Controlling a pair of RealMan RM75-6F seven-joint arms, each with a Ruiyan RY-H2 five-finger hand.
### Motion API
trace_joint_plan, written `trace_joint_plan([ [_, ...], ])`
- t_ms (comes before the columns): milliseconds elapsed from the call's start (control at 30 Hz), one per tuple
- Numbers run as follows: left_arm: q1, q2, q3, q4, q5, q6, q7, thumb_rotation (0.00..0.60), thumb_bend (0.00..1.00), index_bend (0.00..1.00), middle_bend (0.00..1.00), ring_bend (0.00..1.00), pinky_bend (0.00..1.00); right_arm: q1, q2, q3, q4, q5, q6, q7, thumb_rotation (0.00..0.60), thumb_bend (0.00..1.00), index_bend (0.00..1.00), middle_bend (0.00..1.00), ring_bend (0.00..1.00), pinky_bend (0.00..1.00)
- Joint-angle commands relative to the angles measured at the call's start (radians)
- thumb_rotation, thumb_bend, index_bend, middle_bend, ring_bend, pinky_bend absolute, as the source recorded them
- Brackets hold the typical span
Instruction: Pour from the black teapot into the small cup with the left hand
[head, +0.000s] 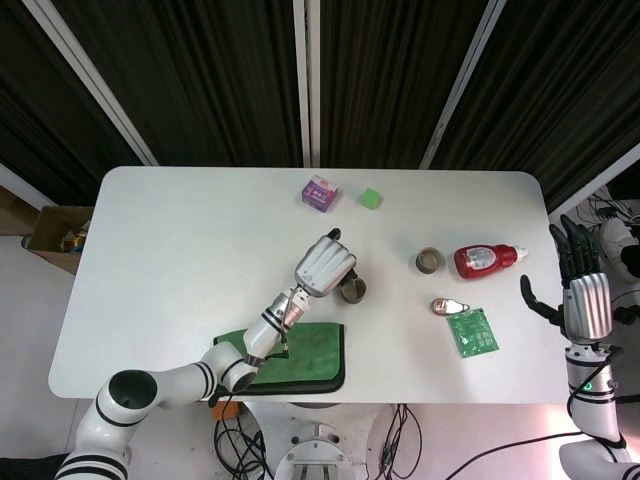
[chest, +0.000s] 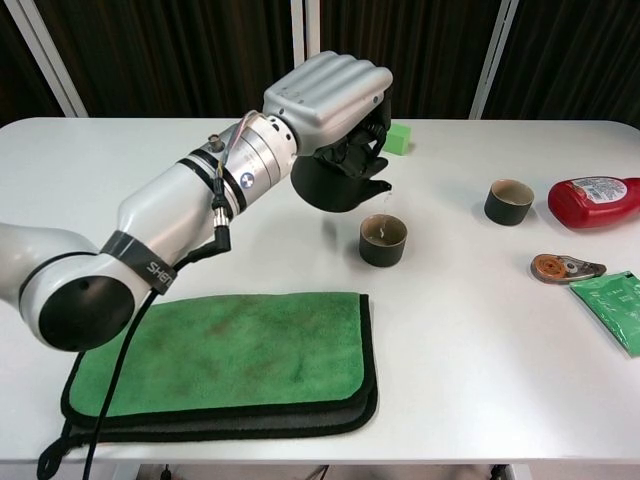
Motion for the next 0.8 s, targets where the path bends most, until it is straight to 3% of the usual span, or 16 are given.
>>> trace_joint_plan([
  [33,0.0,0.0,0.002,0.003,0.003,0.0,0.003,0.6,0.49,1.0,1.0,1.0,0.4,0.0,0.0,0.0,0.0,0.0,-0.001,0.001,0.6,0.36,0.0,0.0,0.0,0.0],
  [800,-0.002,-0.013,0.029,0.03,0.055,0.029,0.047,0.6,0.49,1.0,1.0,1.0,0.41,0.0,0.002,0.0,-0.005,-0.002,0.003,-0.001,0.6,0.36,0.0,0.0,0.0,0.0],
])
